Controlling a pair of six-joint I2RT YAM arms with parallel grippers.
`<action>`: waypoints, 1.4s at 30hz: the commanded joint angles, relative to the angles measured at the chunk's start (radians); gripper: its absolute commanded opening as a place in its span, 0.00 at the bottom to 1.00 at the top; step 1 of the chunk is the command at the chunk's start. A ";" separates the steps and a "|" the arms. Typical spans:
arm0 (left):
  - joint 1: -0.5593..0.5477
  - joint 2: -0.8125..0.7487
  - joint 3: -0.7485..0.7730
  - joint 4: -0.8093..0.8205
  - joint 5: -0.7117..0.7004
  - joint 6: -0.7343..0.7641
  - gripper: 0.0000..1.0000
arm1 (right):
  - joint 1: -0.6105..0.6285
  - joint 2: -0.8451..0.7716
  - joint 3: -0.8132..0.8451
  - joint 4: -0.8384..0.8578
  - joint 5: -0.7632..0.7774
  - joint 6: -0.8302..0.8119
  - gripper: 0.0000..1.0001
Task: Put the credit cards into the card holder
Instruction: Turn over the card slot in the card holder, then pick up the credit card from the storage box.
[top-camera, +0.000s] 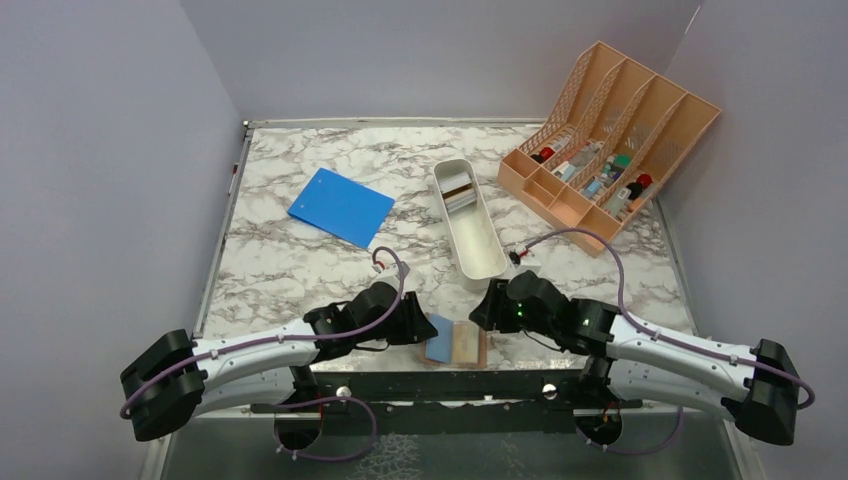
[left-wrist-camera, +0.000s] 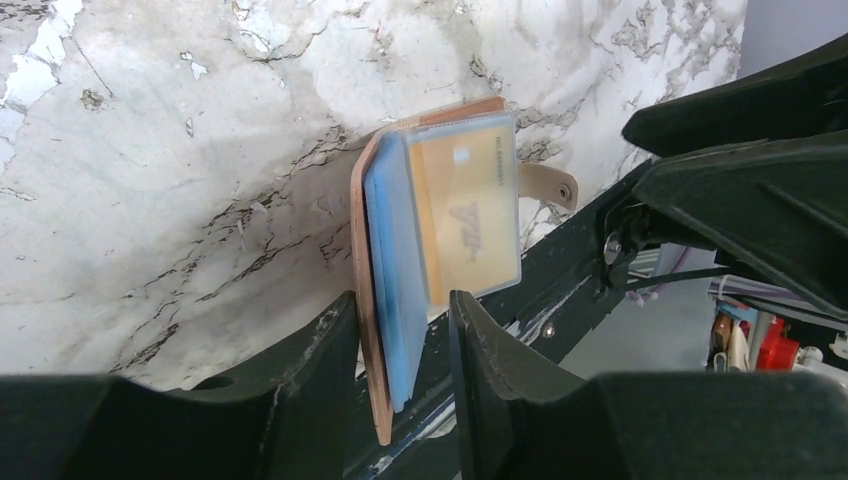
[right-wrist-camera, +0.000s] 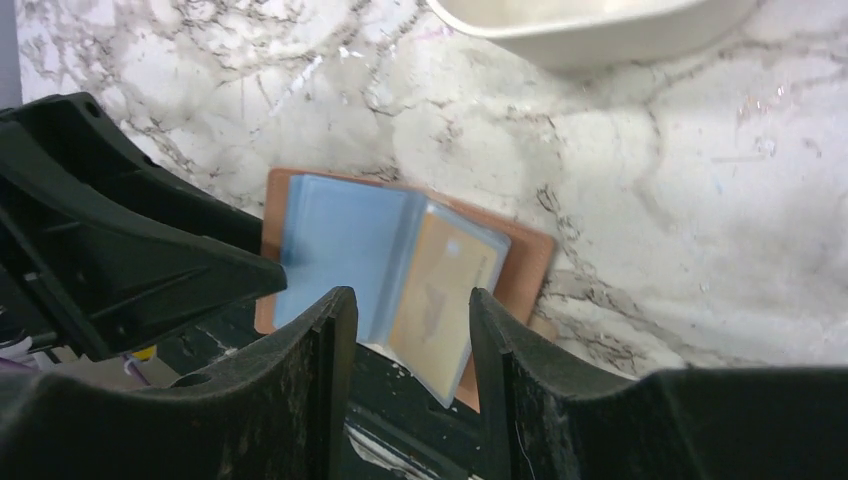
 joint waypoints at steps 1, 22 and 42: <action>-0.009 0.015 0.014 0.005 -0.007 0.009 0.42 | 0.006 0.045 0.057 0.042 0.040 -0.110 0.49; -0.007 0.028 0.011 -0.017 -0.034 0.024 0.01 | -0.257 0.363 0.493 0.235 -0.096 -0.777 0.52; 0.039 0.029 0.025 -0.077 -0.010 0.037 0.01 | -0.531 0.812 0.560 0.508 -0.592 -1.728 0.60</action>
